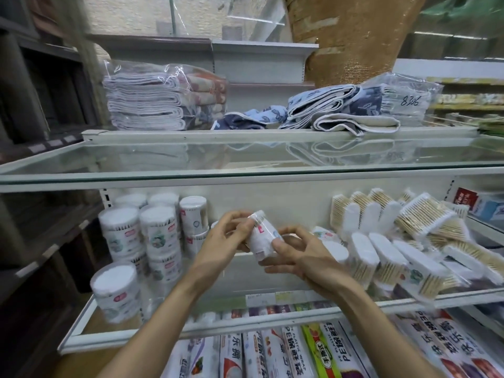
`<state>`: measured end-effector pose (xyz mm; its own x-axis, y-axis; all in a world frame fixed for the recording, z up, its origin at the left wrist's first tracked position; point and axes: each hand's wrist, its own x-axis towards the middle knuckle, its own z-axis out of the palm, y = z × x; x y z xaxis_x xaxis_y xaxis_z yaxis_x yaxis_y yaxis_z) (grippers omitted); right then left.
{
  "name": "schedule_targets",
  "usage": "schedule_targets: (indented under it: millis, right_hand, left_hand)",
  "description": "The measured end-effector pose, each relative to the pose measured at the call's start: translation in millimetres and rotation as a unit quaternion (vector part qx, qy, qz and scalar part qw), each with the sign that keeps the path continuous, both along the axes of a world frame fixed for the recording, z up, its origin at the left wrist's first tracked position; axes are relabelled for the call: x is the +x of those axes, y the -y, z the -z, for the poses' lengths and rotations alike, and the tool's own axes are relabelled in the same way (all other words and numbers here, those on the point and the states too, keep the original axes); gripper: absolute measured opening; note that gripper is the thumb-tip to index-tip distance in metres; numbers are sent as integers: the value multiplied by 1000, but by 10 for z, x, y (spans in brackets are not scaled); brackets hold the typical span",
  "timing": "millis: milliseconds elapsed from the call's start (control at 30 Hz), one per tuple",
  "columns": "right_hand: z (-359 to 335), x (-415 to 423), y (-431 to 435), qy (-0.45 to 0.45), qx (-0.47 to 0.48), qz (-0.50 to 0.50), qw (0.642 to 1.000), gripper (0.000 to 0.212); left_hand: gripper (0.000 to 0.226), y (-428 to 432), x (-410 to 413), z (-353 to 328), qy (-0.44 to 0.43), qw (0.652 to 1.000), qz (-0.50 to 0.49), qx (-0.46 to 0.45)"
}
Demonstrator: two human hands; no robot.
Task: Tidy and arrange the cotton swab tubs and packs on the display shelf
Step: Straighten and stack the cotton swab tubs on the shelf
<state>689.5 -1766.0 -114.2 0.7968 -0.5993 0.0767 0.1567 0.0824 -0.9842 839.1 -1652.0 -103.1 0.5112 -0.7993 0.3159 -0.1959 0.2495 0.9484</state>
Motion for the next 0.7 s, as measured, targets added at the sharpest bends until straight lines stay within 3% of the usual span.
schedule_targets:
  millis: [133, 267, 467, 600, 700]
  right_hand:
    - [12, 114, 8, -66, -127, 17, 990, 31]
    - [-65, 254, -2, -15, -102, -21, 994, 36]
    - [-97, 396, -22, -56, -140, -114, 982, 36]
    - [-76, 554, 17, -49, -151, -90, 983, 34]
    - [-129, 761, 137, -30, -173, -14, 984, 27]
  left_hand:
    - [39, -132, 88, 26, 19, 1000, -23, 4]
    - [43, -263, 175, 40, 35, 999, -26, 26]
    - [37, -452, 253, 124, 45, 997, -53, 32]
    - [47, -542, 286, 243, 53, 992, -107, 35]
    - [44, -609, 276, 317, 32, 990, -132, 35]
